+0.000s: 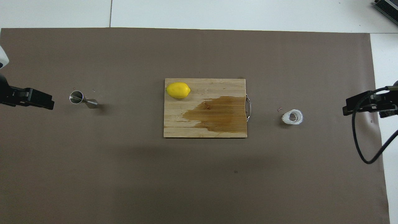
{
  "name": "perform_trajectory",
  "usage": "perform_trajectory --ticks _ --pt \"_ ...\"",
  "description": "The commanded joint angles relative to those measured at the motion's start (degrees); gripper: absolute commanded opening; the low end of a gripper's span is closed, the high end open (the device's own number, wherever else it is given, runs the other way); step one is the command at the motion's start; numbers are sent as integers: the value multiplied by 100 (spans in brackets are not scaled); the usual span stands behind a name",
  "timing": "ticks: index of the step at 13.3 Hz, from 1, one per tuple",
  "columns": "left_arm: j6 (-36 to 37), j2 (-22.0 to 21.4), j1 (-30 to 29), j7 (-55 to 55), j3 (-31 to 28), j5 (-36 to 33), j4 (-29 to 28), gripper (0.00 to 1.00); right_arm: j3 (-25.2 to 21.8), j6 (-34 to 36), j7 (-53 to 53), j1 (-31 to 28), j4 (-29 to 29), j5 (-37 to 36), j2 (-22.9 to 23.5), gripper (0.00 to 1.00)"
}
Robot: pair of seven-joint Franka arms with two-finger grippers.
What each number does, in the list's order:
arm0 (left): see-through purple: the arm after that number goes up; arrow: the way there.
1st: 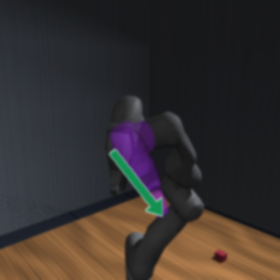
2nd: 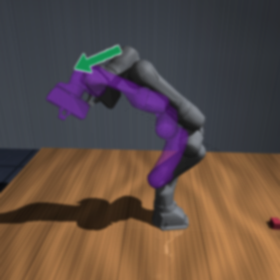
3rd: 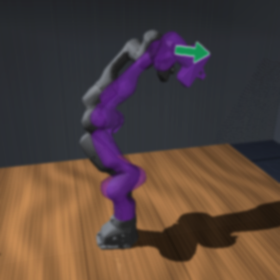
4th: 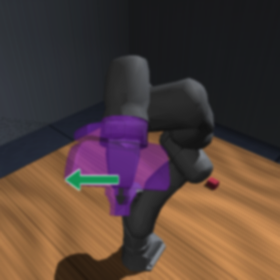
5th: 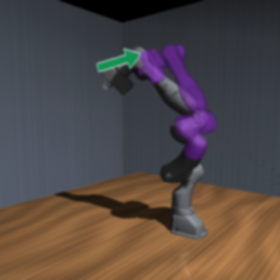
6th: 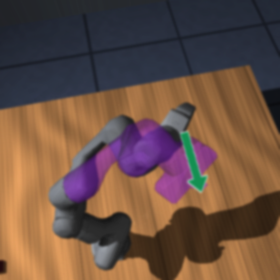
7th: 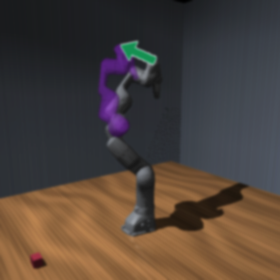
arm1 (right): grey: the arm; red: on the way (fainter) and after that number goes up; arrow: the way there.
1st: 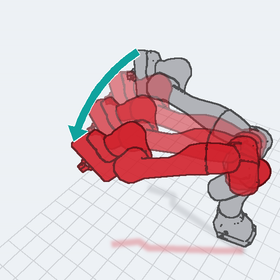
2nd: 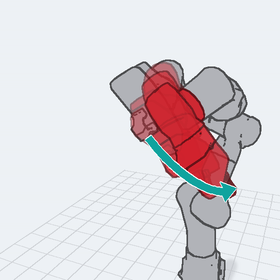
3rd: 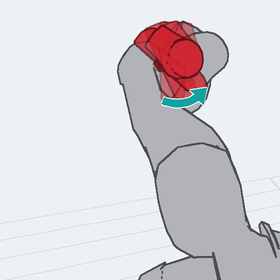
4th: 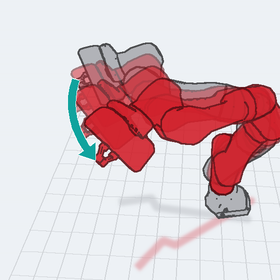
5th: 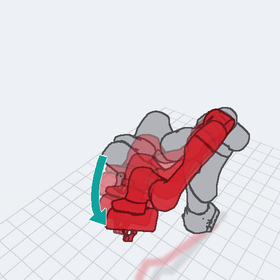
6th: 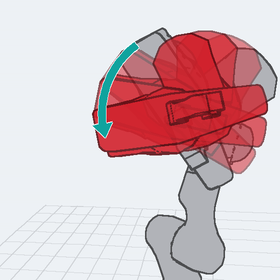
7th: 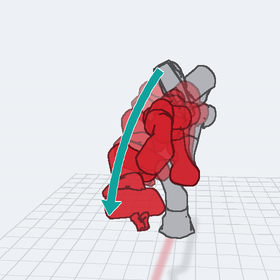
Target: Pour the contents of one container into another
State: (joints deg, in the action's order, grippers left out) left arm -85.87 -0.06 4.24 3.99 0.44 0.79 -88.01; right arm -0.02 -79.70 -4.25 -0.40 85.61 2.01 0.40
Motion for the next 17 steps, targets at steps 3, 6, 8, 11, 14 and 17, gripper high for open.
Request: perform_trajectory --ticks 3,6,8,11,14,17 --pt "18 -117 6 -13 -18 53 -93 100 11 60 117 -48 -1 -25 -14 100" --pt "9 -108 -11 -13 -9 44 -84 100 20 60 117 -48 -1 -25 -14 100" --pt "-8 -99 -20 -4 -9 53 -67 100 11 60 117 -48 -1 -25 -14 100" --pt "-43 -82 -20 -4 -18 53 -67 100 11 60 117 -48 -1 -25 -5 100" --pt "-35 -99 -29 -4 -18 53 -75 100 20 60 117 -48 -1 -25 -14 100" --pt "-17 -117 -29 -4 -9 53 -102 100 20 60 117 -48 -1 -25 -14 100"
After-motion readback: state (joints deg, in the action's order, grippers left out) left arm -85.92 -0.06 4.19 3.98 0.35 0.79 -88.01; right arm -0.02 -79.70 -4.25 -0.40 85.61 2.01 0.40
